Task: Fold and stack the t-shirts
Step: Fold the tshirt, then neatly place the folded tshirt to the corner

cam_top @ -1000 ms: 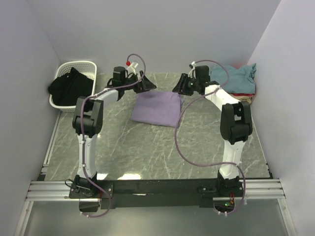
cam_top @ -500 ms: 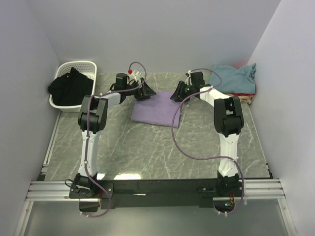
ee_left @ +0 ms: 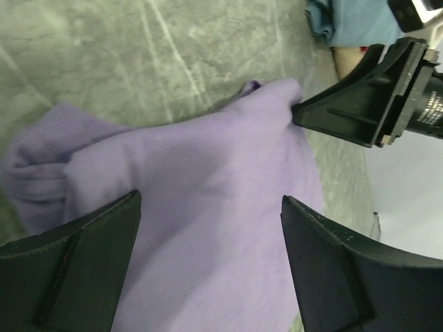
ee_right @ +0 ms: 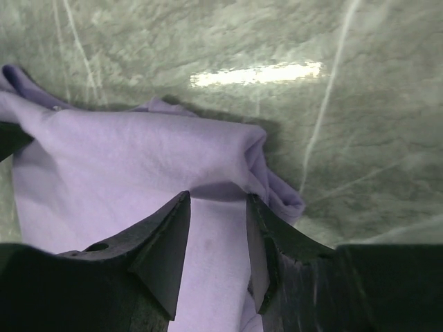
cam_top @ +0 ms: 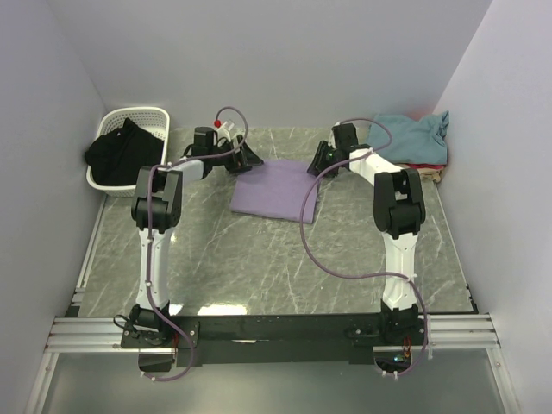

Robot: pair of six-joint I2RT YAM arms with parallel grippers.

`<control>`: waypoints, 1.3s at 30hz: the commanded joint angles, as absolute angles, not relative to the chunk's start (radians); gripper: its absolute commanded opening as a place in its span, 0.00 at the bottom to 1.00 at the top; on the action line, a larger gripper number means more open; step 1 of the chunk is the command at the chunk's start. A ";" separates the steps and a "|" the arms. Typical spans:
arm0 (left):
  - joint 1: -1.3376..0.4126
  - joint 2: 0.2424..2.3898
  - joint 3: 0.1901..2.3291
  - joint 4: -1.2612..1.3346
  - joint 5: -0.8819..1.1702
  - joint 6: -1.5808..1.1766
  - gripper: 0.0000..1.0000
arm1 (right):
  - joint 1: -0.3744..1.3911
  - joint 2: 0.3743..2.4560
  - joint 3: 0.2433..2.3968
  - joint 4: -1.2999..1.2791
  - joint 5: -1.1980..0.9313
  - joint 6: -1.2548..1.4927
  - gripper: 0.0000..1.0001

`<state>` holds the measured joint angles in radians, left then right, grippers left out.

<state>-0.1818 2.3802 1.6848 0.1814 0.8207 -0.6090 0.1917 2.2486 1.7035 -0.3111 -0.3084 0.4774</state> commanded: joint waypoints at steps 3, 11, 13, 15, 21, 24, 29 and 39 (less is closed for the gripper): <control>-0.167 2.289 1.672 0.120 0.700 -0.494 0.89 | 0.176 2.180 1.634 -0.284 -0.202 0.450 0.45; -0.167 2.060 1.516 0.173 0.578 -0.482 0.93 | 0.175 1.945 1.461 -0.198 -0.259 0.422 0.70; -0.167 1.993 1.496 0.152 0.539 -0.474 0.94 | 0.175 1.876 1.421 -0.201 -0.244 0.431 0.85; -0.167 1.945 1.474 0.092 0.494 -0.465 0.93 | 0.175 1.846 1.382 -0.231 -0.250 0.423 0.96; -0.178 1.700 1.278 0.023 0.344 -0.491 0.94 | 0.175 1.726 1.209 -0.229 -0.311 0.420 1.00; -0.186 1.547 1.172 -0.031 0.282 -0.503 0.95 | 0.173 1.684 1.120 -0.212 -0.325 0.422 1.00; -0.190 1.376 0.988 -0.061 0.230 -0.528 0.96 | 0.167 1.719 1.074 -0.187 -0.362 0.422 1.00; -0.192 1.197 0.874 -0.139 0.193 -0.515 0.96 | 0.166 1.936 1.190 -0.141 -0.463 0.466 1.00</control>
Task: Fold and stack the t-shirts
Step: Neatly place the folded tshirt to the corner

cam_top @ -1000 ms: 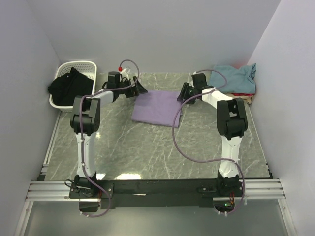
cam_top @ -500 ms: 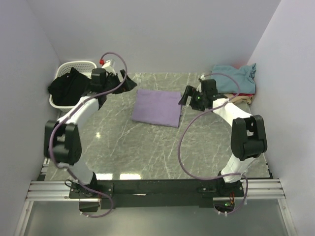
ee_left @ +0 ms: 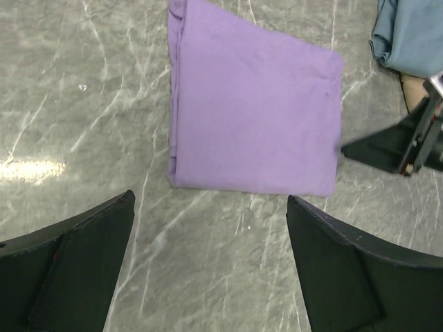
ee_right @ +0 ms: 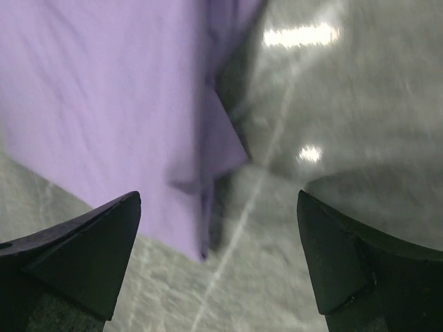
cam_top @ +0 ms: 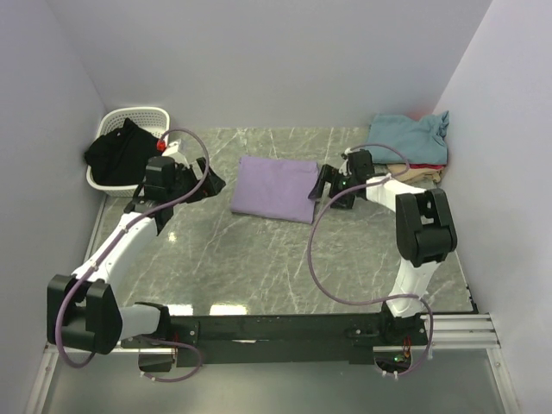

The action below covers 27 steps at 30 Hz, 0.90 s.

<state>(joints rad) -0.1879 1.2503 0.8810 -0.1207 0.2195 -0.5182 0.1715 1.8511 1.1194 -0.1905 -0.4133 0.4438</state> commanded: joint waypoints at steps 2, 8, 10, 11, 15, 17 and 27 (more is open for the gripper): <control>-0.192 1.193 0.879 -0.150 0.186 -0.500 0.96 | 0.164 1.969 1.229 -0.132 -0.483 0.488 1.00; -0.192 1.181 0.891 -0.181 0.178 -0.492 0.97 | 0.181 2.075 1.315 -0.153 -0.542 0.508 1.00; -0.192 1.177 0.891 -0.181 0.175 -0.492 0.97 | 0.193 2.097 1.339 -0.181 -0.541 0.499 1.00; -0.192 1.178 0.891 -0.179 0.178 -0.491 0.97 | 0.210 2.106 1.351 -0.193 -0.540 0.491 1.00; -0.192 1.206 0.899 -0.181 0.192 -0.483 0.97 | 0.255 2.158 1.393 -0.235 -0.564 0.482 1.00; -0.192 1.209 0.894 -0.176 0.196 -0.488 0.97 | 0.273 2.180 1.423 -0.255 -0.577 0.479 1.00; -0.192 1.203 0.877 -0.176 0.206 -0.485 0.97 | 0.359 2.227 1.430 -0.235 -0.589 0.538 0.68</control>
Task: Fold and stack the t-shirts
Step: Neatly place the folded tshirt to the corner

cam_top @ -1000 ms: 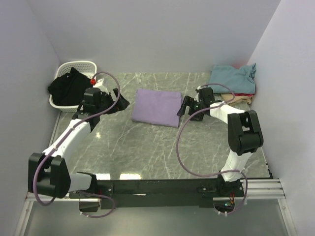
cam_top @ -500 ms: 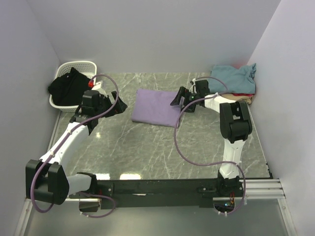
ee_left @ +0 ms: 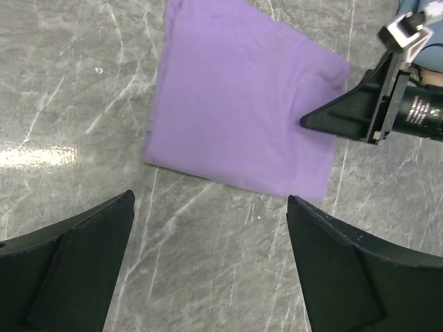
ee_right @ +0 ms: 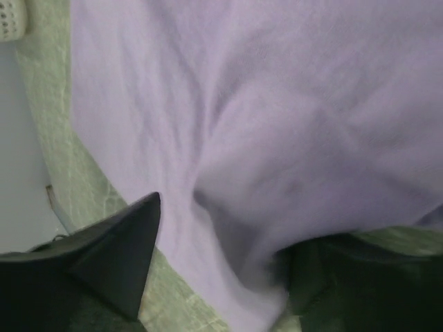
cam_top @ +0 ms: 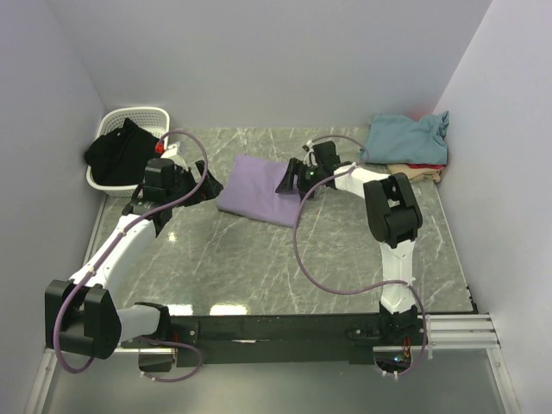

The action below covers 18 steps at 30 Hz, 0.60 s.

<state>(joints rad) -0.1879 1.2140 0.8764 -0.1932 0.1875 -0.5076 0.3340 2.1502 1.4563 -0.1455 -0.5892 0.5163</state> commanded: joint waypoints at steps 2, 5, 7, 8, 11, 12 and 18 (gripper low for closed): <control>-0.192 1.203 0.876 -0.175 0.213 -0.483 0.97 | 0.365 2.240 1.459 -0.247 -0.594 0.549 0.35; -0.192 1.201 0.877 -0.176 0.219 -0.485 0.97 | 0.367 2.250 1.482 -0.241 -0.584 0.563 0.12; -0.192 1.200 0.876 -0.178 0.225 -0.483 0.97 | 0.367 2.261 1.499 -0.219 -0.597 0.575 0.00; -0.192 1.200 0.876 -0.173 0.230 -0.485 0.97 | 0.367 2.264 1.508 -0.213 -0.600 0.581 0.00; -0.192 1.201 0.870 -0.164 0.244 -0.492 0.97 | 0.357 2.257 1.545 -0.163 -0.618 0.598 0.00; -0.192 1.203 0.870 -0.160 0.251 -0.494 0.97 | 0.353 2.246 1.581 -0.144 -0.614 0.601 0.00; -0.192 1.218 0.870 -0.144 0.285 -0.503 0.97 | 0.255 2.263 1.877 -0.235 -0.535 0.597 0.00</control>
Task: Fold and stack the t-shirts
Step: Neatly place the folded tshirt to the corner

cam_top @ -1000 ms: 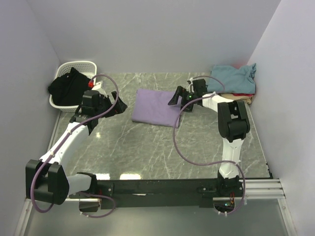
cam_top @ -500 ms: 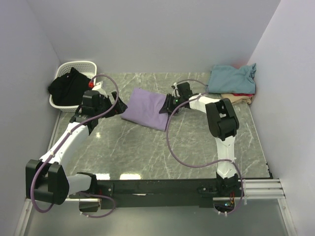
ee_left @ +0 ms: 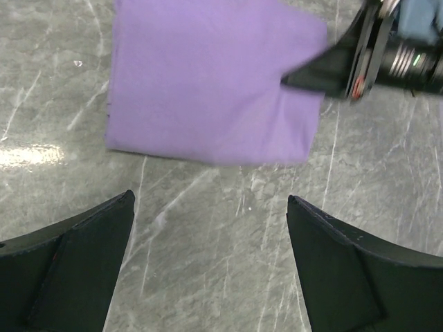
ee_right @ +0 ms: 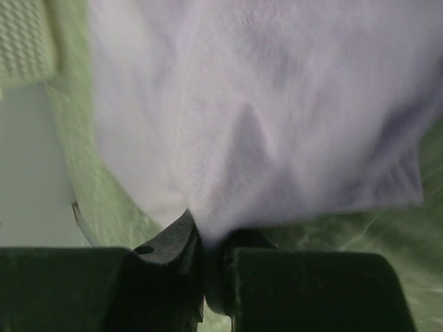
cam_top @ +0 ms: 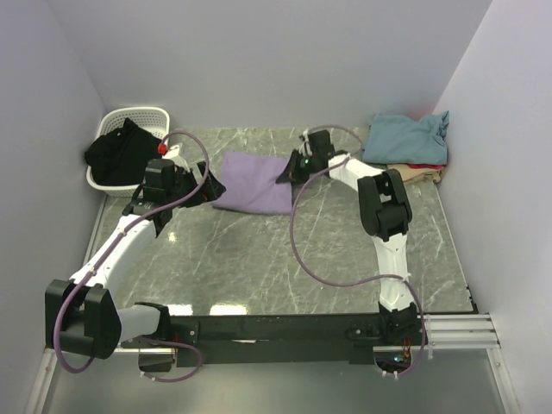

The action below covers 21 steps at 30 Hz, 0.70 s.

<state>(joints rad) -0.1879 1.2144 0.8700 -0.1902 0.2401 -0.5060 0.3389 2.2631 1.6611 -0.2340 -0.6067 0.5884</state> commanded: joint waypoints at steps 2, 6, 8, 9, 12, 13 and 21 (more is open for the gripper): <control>-0.192 1.223 0.870 -0.135 0.298 -0.505 0.97 | 0.230 2.266 1.942 -0.244 -0.503 0.600 0.00; -0.193 1.239 0.876 -0.121 0.319 -0.509 0.97 | 0.169 2.266 2.087 -0.250 -0.346 0.586 0.00; -0.193 1.246 0.879 -0.107 0.337 -0.515 0.97 | 0.126 2.267 2.121 -0.232 -0.296 0.587 0.00; -0.193 1.255 0.882 -0.104 0.344 -0.517 0.96 | 0.112 2.270 2.158 -0.215 -0.264 0.589 0.00; -0.196 1.273 0.896 -0.095 0.362 -0.520 0.96 | 0.051 2.279 2.232 -0.186 -0.149 0.592 0.00; -0.198 1.278 0.900 -0.092 0.364 -0.520 0.96 | 0.035 2.283 2.246 -0.180 -0.096 0.603 0.00; -0.207 1.321 0.916 -0.078 0.373 -0.520 0.96 | -0.066 2.185 2.048 -0.062 0.230 0.594 0.00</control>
